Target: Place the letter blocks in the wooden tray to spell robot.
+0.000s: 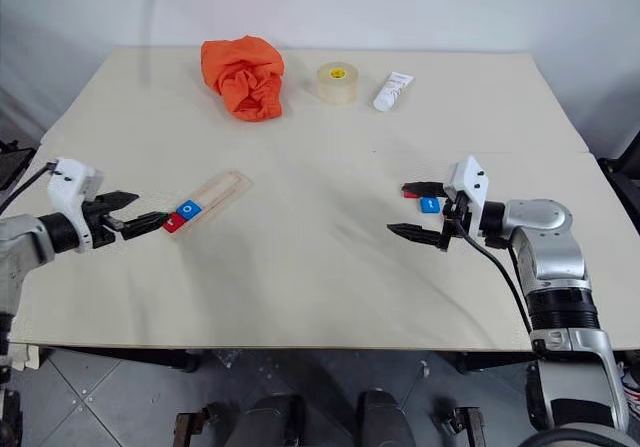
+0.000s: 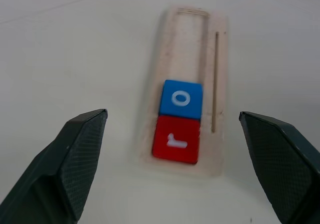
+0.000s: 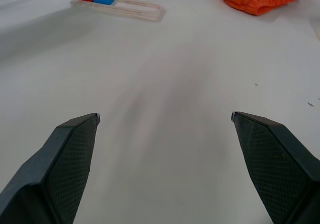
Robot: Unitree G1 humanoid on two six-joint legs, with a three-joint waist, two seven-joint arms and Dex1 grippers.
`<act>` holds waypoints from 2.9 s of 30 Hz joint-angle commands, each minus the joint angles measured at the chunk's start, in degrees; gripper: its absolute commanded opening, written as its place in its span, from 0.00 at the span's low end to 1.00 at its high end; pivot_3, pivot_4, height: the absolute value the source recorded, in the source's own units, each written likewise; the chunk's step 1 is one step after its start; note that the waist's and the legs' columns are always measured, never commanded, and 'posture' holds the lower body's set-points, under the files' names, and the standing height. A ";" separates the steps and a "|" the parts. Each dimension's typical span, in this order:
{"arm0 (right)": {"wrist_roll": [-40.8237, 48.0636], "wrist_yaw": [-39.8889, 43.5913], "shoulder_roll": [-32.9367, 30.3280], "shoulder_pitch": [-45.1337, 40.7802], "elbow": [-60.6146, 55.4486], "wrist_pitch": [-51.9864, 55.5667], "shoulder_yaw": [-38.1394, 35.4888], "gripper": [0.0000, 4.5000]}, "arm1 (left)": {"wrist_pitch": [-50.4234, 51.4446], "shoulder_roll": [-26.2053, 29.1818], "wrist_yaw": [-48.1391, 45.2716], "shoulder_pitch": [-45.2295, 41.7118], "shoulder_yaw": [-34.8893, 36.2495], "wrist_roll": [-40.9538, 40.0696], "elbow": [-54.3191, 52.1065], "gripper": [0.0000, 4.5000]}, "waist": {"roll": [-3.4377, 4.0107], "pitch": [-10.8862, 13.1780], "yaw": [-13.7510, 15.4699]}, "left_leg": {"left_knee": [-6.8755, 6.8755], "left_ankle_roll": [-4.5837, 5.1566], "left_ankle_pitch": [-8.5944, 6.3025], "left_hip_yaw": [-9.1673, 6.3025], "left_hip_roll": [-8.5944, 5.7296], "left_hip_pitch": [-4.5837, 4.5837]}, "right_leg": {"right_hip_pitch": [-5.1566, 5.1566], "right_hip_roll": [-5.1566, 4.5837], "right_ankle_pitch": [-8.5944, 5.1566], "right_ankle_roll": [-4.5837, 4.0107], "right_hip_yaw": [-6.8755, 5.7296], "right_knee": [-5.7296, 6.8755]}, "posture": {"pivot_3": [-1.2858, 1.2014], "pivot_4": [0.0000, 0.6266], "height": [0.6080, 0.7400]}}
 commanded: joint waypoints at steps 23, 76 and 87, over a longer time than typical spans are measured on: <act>1.25 0.45 -2.69 0.65 -2.95 0.74 -1.49 0.98 | -1.92 -7.24 -6.82 -17.20 -10.80 14.78 22.71 1.00 | -0.03 0.02 0.09 | 0.59 0.04 0.02 0.11 0.03 -0.12 | -0.05 0.01 0.02 0.05 0.09 0.35 | 0.52 0.24 1.00; 3.36 -0.46 -9.97 15.88 -13.57 0.16 -7.24 1.00 | -0.64 -26.64 -22.86 -25.34 -34.14 19.69 -4.25 0.76 | -0.06 0.03 1.59 | 0.79 0.15 0.09 0.08 0.02 -0.39 | -0.10 0.05 0.07 0.15 0.12 0.25 | 0.52 0.24 1.00; 6.03 -4.38 -11.25 25.96 -21.97 2.67 -12.89 1.00 | -2.21 -32.36 -21.59 -26.24 -40.21 25.11 -1.10 0.76 | -0.06 0.03 1.55 | 0.90 0.18 0.15 0.11 0.01 -0.41 | -0.09 0.08 0.08 0.16 0.17 0.26 | 0.52 0.24 1.00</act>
